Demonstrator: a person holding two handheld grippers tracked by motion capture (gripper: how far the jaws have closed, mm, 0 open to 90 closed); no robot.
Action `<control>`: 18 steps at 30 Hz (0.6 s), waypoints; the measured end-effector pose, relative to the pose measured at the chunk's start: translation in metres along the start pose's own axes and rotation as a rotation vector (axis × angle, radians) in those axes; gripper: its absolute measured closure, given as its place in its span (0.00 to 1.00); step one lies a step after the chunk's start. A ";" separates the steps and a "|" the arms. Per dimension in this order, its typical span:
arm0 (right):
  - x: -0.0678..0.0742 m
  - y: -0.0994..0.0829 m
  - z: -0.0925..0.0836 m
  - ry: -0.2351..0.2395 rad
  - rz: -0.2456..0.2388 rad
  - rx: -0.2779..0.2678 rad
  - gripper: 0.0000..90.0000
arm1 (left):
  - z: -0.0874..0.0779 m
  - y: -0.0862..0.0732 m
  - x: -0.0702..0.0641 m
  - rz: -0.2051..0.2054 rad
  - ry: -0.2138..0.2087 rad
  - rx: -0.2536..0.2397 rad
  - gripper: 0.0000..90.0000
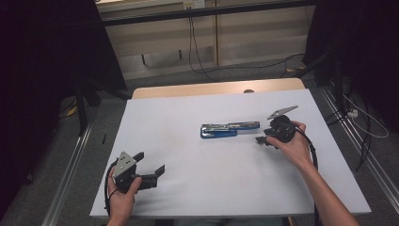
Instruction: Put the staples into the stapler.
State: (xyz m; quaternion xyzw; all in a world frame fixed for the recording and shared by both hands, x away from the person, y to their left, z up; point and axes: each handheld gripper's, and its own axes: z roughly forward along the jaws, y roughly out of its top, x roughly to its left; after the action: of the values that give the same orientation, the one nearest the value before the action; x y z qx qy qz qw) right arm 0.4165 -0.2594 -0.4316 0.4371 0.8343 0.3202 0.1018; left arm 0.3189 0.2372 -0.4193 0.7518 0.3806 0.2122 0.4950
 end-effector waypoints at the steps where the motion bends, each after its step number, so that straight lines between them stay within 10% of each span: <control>1: 0.001 0.001 0.000 0.001 -0.001 0.011 0.53 | 0.000 0.000 0.000 -0.003 -0.001 0.002 0.06; 18: 0.007 0.008 0.007 0.010 -0.063 0.121 0.58 | 0.003 -0.002 -0.001 0.002 -0.014 0.016 0.06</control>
State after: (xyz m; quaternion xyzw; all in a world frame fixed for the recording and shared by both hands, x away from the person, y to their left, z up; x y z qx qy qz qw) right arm 0.4210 -0.2473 -0.4308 0.4144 0.8660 0.2678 0.0809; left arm 0.3194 0.2348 -0.4218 0.7575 0.3780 0.2044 0.4914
